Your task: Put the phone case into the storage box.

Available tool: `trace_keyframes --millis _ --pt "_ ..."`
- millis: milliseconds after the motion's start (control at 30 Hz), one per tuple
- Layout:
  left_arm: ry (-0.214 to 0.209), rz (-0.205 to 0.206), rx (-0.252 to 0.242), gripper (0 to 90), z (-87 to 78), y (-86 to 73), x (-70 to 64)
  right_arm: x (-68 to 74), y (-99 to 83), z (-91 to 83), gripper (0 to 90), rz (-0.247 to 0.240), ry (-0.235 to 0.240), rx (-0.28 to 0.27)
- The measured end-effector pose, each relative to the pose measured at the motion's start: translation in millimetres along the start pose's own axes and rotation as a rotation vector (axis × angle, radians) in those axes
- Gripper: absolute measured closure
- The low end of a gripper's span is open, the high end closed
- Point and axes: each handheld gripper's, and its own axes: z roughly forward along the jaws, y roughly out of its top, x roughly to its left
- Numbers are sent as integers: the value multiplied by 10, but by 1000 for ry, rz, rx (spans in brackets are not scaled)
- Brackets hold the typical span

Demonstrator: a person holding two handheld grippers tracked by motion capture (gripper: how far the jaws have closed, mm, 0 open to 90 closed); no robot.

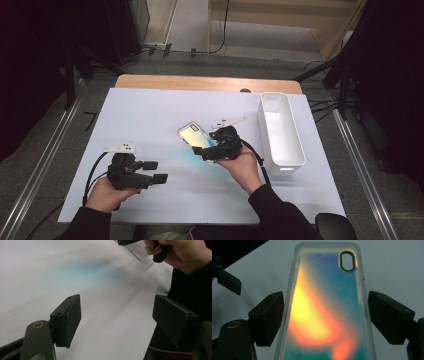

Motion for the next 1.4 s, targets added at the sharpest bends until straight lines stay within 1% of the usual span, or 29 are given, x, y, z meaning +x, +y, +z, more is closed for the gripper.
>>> trace_keyframes --millis 33,67,100,200,333,400,433,467,500,533,567,600,633,733,767,800,833,867,900,933,967,1067,1133,1167,1200,1233,1267,1300,1400 --pt "-5 -9 -1 226 15 6 -3 -3 -6 -4 153 10 5 2" --pt "-5 -9 -1 226 15 6 -3 -3 -6 -4 153 10 5 2" --pt "-10 -10 7 226 22 13 0 -15 -23 -9 153 22 8 -2" --pt "-16 -17 5 227 34 31 -3 -21 -29 -19 153 26 4 -10" --pt "-35 -40 -24 228 33 65 6 -25 -27 -64 153 27 -4 -36" --pt "-28 -47 -33 228 38 82 14 -40 -24 -80 153 33 -9 -43" --pt "-26 -52 -34 227 44 90 20 -70 -24 -94 153 44 -17 -51" --pt "-20 -62 -30 227 52 98 24 -70 -24 -94 153 44 -17 -51" --pt "-18 -76 -11 225 70 112 45 -103 -27 -106 153 50 -31 -55" --pt "-18 -76 -11 226 70 112 45 -103 -27 -106 153 50 -31 -55" --pt "-13 -93 6 226 93 126 60 -131 -28 -98 153 54 -50 -55" --pt "-13 -93 6 226 93 126 60 -137 -28 -93 153 56 -61 -52" --pt "-4 -98 13 226 104 152 68 -150 -25 -88 153 54 -68 -50" --pt "2 -98 8 227 104 186 74 -164 -15 -83 153 58 -79 -53" --pt "13 -98 8 227 96 228 88 -172 -8 -75 153 69 -88 -60" --pt "13 -98 8 227 96 228 88 -172 -8 -75 153 69 -88 -60" --pt "21 -107 2 227 97 271 108 -185 -14 -63 153 103 -76 -77" --pt "21 -107 2 227 97 271 108 -185 -14 -63 153 103 -76 -77" --pt "25 -110 5 227 97 300 125 -186 -22 -54 153 114 -71 -88" --pt "24 -115 -2 227 98 319 135 -169 -33 -45 153 122 -73 -95" --pt "25 -116 -3 228 96 339 147 -123 -47 -28 153 113 -83 -97" --pt "32 -132 -7 228 105 399 172 -79 -63 -27 153 115 -91 -108" --pt "41 -128 -2 228 118 431 179 -47 -90 -42 153 133 -86 -132" --pt "41 -130 -5 228 125 448 178 -36 -107 -52 152 135 -87 -137" --pt "45 -125 -3 228 133 466 182 -14 -123 -55 153 146 -82 -143" --pt "46 -128 -1 228 140 485 179 29 -155 -53 153 143 -79 -149" --pt "49 -127 -1 228 150 502 181 29 -155 -53 153 143 -79 -149" --pt "53 -128 3 228 166 532 177 62 -180 -40 153 140 -73 -152" --pt "63 -126 5 228 186 566 173 75 -212 -25 153 133 -70 -155"
